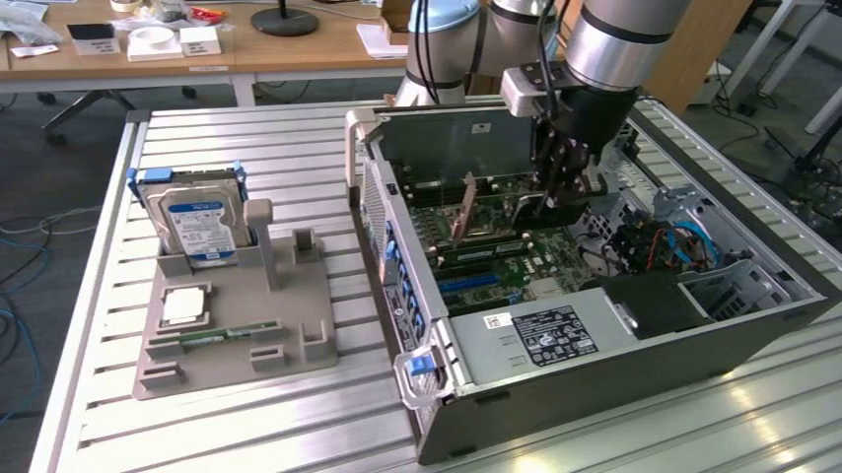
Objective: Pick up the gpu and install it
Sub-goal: 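Insert the gpu into the slot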
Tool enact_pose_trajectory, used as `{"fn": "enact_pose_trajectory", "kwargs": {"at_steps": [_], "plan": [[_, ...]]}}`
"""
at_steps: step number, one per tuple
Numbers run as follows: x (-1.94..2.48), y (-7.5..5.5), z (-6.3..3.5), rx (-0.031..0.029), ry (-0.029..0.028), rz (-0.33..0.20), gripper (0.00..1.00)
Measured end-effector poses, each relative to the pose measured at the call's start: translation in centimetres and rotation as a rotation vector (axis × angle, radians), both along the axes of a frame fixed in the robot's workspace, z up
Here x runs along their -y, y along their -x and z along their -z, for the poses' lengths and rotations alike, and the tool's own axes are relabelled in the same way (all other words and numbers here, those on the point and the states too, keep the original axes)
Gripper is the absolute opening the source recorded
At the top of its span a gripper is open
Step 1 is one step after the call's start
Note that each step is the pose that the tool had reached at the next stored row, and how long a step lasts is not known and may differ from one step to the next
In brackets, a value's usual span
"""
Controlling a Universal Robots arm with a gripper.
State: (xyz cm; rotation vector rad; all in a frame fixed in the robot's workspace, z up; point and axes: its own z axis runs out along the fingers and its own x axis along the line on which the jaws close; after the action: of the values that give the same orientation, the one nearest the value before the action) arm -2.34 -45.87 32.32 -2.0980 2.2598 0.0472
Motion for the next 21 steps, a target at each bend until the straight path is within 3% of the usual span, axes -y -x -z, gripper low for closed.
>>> {"fn": "enact_pose_trajectory", "kwargs": {"at_steps": [13,18,21], "plan": [[0.02,0.0,0.01,0.0001,-0.0002,0.0,0.27],[0.63,0.02,0.05,0.0,-0.0002,0.0,0.27],[0.73,0.08,0.37,0.0001,-0.0004,0.0,0.27]]}}
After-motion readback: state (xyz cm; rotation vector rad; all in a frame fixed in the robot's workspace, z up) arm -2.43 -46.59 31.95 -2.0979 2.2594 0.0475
